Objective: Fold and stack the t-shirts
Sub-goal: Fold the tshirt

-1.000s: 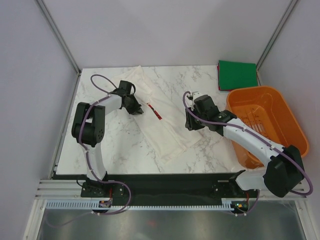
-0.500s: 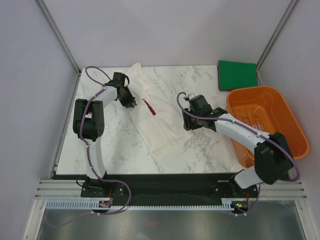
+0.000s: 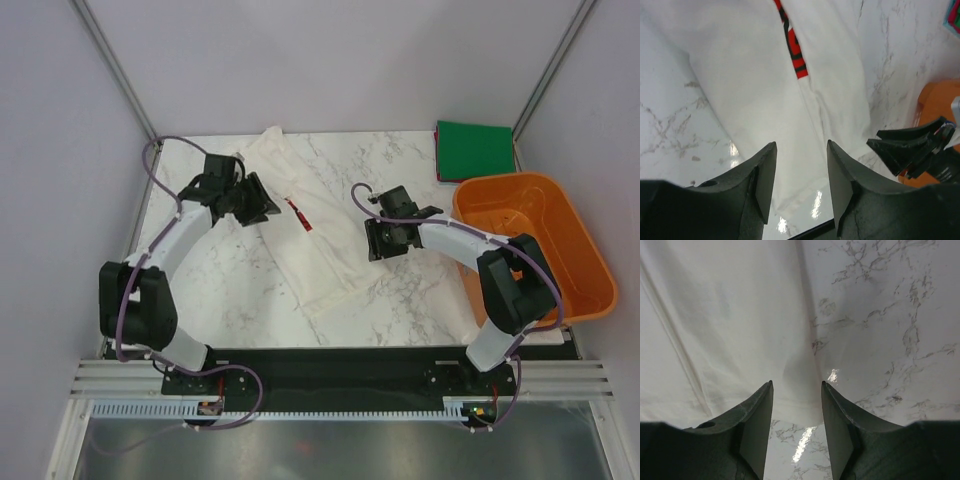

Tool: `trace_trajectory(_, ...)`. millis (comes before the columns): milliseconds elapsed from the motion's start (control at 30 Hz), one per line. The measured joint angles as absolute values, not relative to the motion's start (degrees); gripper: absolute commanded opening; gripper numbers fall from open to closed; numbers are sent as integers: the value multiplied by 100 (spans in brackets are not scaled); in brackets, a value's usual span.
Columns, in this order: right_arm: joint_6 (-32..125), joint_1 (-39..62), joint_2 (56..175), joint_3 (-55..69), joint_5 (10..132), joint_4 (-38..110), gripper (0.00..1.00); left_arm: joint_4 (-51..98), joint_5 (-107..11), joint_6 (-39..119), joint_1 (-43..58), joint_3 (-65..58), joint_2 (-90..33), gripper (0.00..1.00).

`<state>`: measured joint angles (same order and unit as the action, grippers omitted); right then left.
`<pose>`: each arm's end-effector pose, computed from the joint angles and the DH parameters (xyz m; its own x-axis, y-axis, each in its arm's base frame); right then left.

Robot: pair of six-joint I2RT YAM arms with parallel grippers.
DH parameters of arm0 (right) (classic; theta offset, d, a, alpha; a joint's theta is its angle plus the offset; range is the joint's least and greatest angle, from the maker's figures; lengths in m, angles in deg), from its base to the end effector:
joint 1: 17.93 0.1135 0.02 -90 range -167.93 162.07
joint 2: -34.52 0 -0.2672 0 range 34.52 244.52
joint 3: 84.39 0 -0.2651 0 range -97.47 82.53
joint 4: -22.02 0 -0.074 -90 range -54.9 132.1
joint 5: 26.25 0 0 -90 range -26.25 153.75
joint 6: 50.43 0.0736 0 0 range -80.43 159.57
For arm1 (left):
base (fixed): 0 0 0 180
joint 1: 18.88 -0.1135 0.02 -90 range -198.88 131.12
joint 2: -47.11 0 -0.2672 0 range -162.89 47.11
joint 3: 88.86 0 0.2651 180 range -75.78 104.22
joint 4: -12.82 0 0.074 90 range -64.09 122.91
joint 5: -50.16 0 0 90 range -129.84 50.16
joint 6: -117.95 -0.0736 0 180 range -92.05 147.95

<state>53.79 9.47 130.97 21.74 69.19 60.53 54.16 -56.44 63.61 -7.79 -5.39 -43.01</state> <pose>0.3217 0.1746 0.1483 -0.8759 -0.1786 -0.4482 -0.2926 0.9352 0.1992 0.3695 -0.0938 0.2426 -0.8093 -0.4107 -0.4200 -0.1229 0.8175 -0.5626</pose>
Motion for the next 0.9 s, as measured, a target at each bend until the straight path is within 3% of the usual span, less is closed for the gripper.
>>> trace_trajectory(300,5287,488,13475,2045,7257,6145,47,5239,-5561,6840,-333,-3022,-2988,54)
trace_trajectory(733,5307,346,13435,2405,7686,5940,38,4546,-5703,7292,660,-4091,-2944,54)
trace_trajectory(833,5333,333,13363,2550,7734,5787,24,4543,-5703,7312,775,-4233,-2927,55)
trace_trajectory(867,5364,333,13346,2596,7749,5743,14,4533,-5627,7393,834,-4285,-2874,54)
trace_trajectory(900,5372,331,13324,2635,7762,5708,10,4517,-5504,7476,898,-4349,-2780,54)
